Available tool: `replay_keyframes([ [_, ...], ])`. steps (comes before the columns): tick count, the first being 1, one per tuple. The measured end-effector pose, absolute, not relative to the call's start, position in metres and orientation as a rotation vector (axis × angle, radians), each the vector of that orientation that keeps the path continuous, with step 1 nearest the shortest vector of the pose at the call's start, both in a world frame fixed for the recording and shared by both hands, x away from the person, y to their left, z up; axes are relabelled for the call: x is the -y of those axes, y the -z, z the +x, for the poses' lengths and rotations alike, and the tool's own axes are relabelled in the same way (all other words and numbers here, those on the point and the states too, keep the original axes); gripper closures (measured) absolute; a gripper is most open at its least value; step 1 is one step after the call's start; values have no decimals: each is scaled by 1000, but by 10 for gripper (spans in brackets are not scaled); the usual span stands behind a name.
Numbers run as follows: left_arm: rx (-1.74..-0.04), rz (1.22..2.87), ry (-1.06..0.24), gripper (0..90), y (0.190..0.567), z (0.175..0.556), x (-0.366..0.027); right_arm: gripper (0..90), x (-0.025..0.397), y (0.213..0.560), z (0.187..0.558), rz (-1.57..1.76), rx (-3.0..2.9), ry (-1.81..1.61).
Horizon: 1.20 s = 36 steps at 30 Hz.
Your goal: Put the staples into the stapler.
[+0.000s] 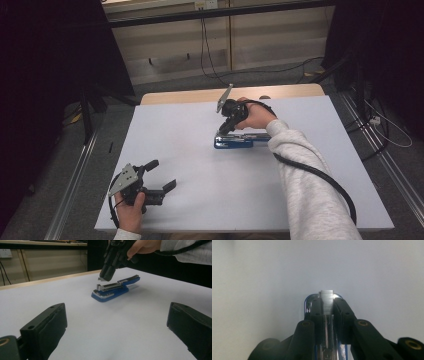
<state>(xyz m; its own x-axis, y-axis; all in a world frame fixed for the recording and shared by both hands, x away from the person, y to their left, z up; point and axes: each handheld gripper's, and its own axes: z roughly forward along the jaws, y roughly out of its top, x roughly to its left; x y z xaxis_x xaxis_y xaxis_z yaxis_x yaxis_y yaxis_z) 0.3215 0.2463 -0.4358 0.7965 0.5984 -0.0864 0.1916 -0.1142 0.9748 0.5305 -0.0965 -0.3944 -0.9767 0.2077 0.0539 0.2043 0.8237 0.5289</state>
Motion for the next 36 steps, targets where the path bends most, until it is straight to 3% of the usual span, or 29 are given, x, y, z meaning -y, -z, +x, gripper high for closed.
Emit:
replay_keyframes([
  [36,-629,1686,-380,29,436,321,-246,785,95,403,533,277,-3018,-833],
])
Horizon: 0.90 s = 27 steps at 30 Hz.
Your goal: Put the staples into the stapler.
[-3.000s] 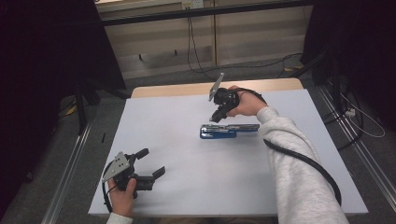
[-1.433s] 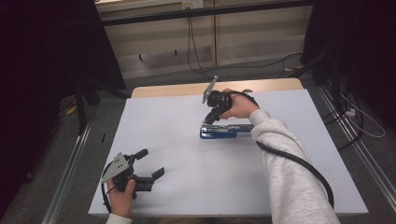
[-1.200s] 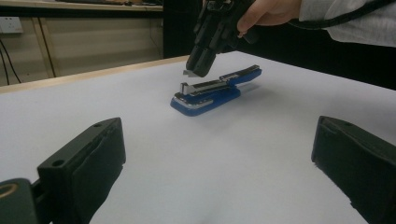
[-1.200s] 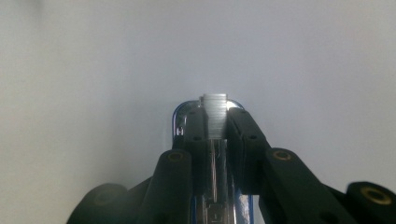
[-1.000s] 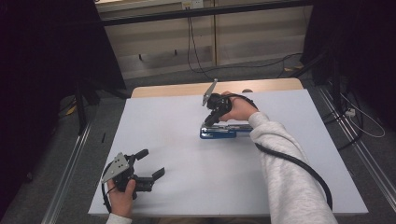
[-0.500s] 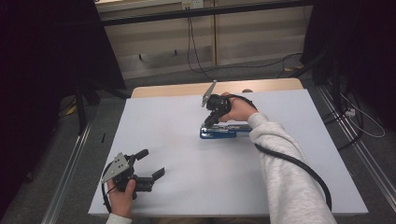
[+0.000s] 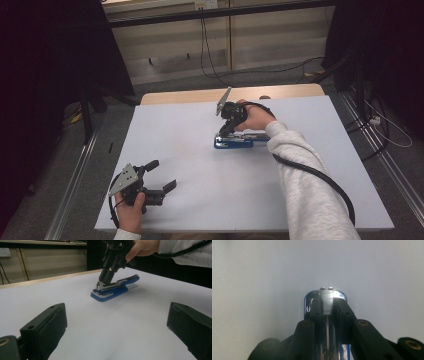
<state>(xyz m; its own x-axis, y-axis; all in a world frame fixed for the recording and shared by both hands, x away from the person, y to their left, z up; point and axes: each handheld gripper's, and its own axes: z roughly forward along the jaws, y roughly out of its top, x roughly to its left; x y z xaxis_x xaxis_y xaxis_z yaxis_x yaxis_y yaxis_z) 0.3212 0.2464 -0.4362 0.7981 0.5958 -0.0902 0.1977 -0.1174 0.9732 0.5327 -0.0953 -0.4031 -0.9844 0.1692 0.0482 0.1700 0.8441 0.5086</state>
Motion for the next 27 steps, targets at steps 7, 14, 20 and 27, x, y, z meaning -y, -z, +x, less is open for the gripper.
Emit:
replay_keyframes([
  [7,-623,1687,-388,29,436,322,-247,785,94,404,532,-299,3017,820],
  [14,-624,1689,-383,29,436,322,-247,771,92,404,532,-307,3012,825],
  [20,-622,1693,-392,29,436,322,-247,709,92,408,531,-303,3014,837],
  [27,-625,1696,-384,29,436,323,-245,600,106,401,525,-371,3000,936],
])
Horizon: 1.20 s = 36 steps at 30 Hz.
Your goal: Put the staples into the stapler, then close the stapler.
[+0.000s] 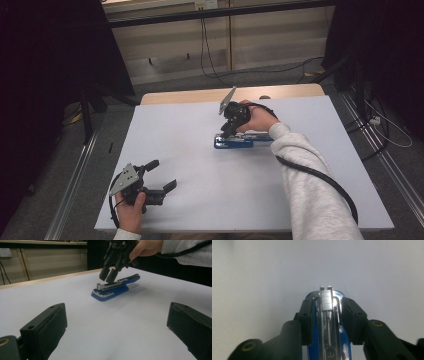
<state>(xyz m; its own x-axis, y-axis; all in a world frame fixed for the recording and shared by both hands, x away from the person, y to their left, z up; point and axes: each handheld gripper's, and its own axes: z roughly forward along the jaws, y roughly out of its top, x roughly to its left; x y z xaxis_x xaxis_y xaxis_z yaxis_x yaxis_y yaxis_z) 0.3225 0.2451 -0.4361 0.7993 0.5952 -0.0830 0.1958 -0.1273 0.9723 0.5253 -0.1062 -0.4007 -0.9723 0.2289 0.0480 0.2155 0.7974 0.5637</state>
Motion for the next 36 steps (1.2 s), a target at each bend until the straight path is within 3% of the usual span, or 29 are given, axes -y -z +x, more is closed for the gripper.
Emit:
replay_keyframes([
  [3,-634,1700,-374,29,437,325,-244,571,113,399,523,405,-2937,-978],
  [11,-682,1714,-366,29,435,332,-240,356,144,399,513,600,-2828,-1086],
  [20,-678,1774,-301,28,435,342,-222,194,170,408,497,723,-2736,-1121],
  [36,-721,1828,-221,34,438,377,-185,169,226,418,454,895,-2588,-1114],
])
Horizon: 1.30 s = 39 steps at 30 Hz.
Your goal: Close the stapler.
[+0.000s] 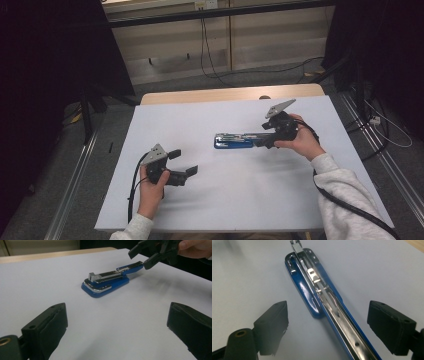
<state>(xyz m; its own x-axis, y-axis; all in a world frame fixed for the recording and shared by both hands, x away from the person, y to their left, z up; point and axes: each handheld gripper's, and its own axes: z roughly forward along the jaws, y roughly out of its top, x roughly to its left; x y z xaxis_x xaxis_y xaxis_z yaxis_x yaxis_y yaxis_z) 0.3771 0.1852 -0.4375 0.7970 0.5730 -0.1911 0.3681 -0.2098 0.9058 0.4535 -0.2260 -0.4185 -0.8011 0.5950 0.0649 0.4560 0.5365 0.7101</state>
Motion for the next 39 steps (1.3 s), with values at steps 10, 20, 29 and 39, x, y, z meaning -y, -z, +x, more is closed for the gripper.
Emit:
replay_keyframes([
  [10,-720,1852,-231,35,437,397,-161,182,251,423,432,980,-2497,-1109],
  [20,-766,1876,-233,116,442,416,-143,298,260,426,424,1021,-2451,-1045],
  [29,-812,1908,-273,378,442,425,-142,468,271,429,420,1070,-2413,-1038],
  [39,-859,1966,-301,819,449,444,-125,882,284,433,415,1213,-2338,-1002],
])
